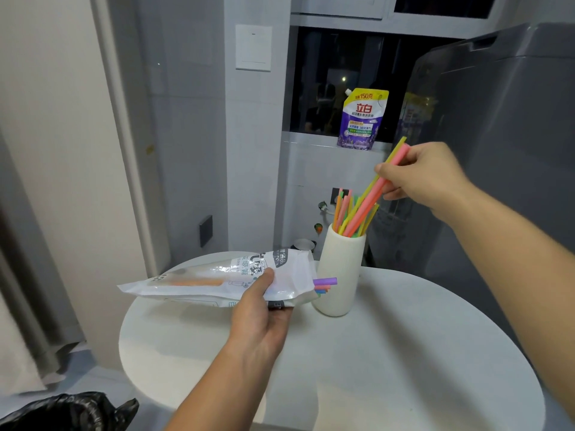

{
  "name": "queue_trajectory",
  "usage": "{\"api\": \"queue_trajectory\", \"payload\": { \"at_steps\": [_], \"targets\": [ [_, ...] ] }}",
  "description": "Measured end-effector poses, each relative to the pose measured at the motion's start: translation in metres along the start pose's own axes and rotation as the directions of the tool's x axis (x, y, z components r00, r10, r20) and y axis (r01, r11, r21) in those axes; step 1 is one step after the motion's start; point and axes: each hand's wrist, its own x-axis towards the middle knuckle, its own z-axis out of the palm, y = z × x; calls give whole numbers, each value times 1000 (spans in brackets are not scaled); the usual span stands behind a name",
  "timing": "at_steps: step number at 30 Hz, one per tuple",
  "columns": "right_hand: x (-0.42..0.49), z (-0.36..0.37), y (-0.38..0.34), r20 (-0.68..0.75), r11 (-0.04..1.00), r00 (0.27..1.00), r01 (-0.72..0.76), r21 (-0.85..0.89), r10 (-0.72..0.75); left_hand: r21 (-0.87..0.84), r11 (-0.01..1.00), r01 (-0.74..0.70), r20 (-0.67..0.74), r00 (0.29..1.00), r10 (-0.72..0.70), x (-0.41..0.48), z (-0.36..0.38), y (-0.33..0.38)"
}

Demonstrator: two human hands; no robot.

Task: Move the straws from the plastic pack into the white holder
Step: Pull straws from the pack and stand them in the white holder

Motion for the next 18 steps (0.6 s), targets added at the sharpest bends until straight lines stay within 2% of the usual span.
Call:
{"api": "queue_trajectory", "payload": {
  "at_steps": [4,8,12,15,18],
  "targets": [
    [7,16,9,60,998,996,-62,-31,64,10,1000,-3,1,1000,3,2,-2,0],
    [7,34,27,106,992,992,-51,-116,63,9,1000,-6,-3,1000,6,3,-1,0],
    [2,48,40,23,976,999,52,-213,-48,8,1000,-7,-8,1000,7,3,-1,-2],
    [-2,54,48,-25,938,981,177,-299,-193,18,1000,-6,-10,1000,7,3,-1,-3],
    [-5,57,59,57,830,964,253,-498,-260,20,1000,-7,-20,1000,7,3,0,-4]
  ]
}}
